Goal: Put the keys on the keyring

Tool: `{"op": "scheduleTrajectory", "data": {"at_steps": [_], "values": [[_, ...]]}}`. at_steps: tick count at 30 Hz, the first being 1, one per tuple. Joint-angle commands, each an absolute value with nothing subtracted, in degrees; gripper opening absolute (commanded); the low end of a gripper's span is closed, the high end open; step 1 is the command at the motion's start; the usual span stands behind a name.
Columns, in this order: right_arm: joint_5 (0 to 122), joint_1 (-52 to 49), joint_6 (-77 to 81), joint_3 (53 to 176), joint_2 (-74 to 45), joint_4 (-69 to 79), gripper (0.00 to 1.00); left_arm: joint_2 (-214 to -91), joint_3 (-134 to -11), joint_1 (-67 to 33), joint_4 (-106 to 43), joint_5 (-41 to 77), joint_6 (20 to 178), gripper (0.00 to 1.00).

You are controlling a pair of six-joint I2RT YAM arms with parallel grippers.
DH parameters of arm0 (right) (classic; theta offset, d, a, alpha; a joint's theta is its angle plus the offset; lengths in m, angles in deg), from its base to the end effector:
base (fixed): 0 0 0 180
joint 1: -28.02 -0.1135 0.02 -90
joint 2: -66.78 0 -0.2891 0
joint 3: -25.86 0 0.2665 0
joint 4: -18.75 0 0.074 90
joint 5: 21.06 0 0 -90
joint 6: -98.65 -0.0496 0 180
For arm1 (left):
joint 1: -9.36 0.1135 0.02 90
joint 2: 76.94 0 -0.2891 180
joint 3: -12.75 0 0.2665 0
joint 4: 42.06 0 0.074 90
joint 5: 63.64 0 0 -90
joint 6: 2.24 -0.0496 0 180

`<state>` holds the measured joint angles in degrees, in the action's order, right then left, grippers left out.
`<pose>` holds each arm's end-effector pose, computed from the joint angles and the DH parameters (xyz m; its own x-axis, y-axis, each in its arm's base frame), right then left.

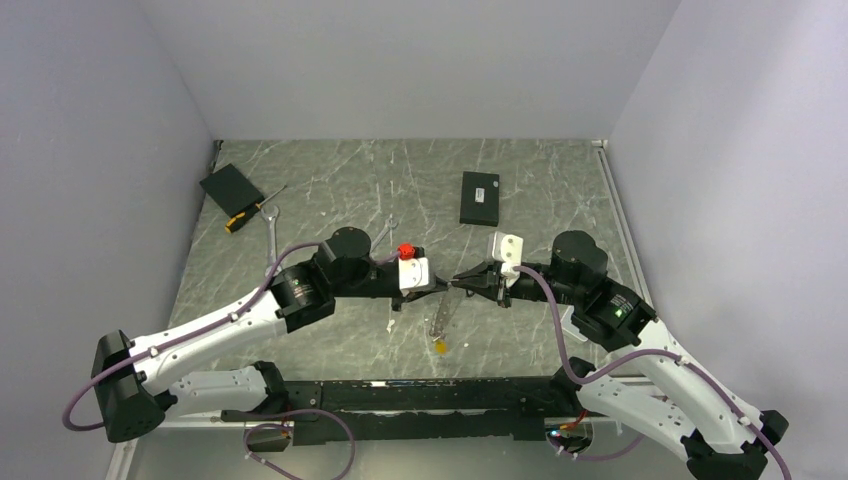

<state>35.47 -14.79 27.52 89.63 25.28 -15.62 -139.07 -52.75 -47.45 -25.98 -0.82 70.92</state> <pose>0.1009 0.1308 0.3819 0.1658 -0.2142 -0.9626 -0.9605 0.1862 -0.2068 0.1267 -0.2351 0.3587 0.1711 0.2093 -0.9628 0.9809 0.0558 0.1864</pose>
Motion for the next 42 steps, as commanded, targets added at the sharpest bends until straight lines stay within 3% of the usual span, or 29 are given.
{"op": "scheduleTrajectory", "data": {"at_steps": [1,31,42], "values": [[34.81,-14.96,27.32,91.30,26.69,-10.78,0.00,-139.08,-54.32,-47.41,-28.43,-1.68,70.91,0.02],[34.37,-14.96,25.65,89.31,26.41,-9.34,0.00,-137.49,-54.87,-47.41,-25.50,0.18,70.18,0.00],[39.21,-14.96,23.34,87.01,26.60,-8.46,0.00,-132.42,-53.91,-47.41,-25.20,0.90,69.98,0.00]]}}
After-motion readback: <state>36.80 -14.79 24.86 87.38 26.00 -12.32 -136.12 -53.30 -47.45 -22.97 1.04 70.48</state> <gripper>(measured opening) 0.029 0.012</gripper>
